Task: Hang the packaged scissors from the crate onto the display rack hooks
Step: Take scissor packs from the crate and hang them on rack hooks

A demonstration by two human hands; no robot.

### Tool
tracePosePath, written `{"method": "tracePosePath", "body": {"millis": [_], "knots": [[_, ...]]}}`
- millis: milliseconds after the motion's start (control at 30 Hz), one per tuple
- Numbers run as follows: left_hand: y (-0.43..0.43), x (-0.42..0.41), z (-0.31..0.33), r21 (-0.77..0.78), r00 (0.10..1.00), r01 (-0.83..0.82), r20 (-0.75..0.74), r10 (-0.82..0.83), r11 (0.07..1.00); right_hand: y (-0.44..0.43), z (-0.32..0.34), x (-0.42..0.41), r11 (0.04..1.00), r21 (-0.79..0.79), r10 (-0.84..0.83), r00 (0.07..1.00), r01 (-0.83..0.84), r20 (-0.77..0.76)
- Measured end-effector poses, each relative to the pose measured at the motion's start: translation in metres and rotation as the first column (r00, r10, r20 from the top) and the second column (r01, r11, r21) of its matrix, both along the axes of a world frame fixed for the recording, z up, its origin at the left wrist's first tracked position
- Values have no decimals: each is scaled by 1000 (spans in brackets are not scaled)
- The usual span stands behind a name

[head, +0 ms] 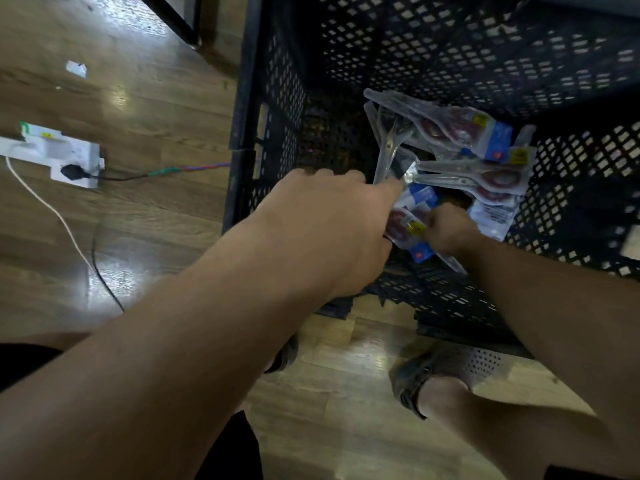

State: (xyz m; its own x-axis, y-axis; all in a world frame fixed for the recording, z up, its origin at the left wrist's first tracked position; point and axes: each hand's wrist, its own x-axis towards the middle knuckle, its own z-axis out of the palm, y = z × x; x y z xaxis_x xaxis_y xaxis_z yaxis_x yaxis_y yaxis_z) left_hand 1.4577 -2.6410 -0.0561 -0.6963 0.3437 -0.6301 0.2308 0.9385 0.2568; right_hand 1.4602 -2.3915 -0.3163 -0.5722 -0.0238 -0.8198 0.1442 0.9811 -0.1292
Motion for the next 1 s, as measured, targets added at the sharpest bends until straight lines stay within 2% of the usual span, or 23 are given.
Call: {"method": "tracePosePath", "body": {"millis": [133,233,267,333,367,500,600,633,667,767,833,933,1000], "knots": [[3,-9,4,-4,996,-45,75,46,999,-5,74,-8,995,-92,31,987,-46,-155],[-1,-7,9,77,978,-206,52,203,975,3,160,-8,990,-139,-23,970,-11,-241],[-3,-2,12,124,947,-321,47,317,939,7,196,-6,991,-135,-16,965,-20,-263],[-3,18,34,247,824,-565,129,551,787,14,271,-1,989,-121,44,952,-84,-303],[0,30,53,308,781,-621,163,603,721,18,309,0,985,-124,73,944,-118,-322],[28,44,174,443,749,-649,227,623,618,19,468,7,944,-117,231,874,-307,-427],[41,30,279,489,802,-573,169,572,658,7,581,7,843,-104,407,753,-527,-516],[42,27,317,524,810,-558,175,560,643,4,621,6,801,-92,463,710,-591,-531],[41,25,354,577,795,-575,225,564,580,0,662,5,771,-76,497,671,-633,-551],[26,18,470,701,719,-643,414,559,308,-2,773,2,723,-8,524,556,-691,-645],[14,10,541,754,705,-633,466,535,177,-9,841,1,697,28,498,456,-717,-738],[-1,-9,624,801,713,-596,491,500,64,-27,925,6,693,31,419,368,-720,-830],[-13,-21,670,840,738,-543,467,488,17,-36,958,8,748,-20,314,380,-663,-870]]}}
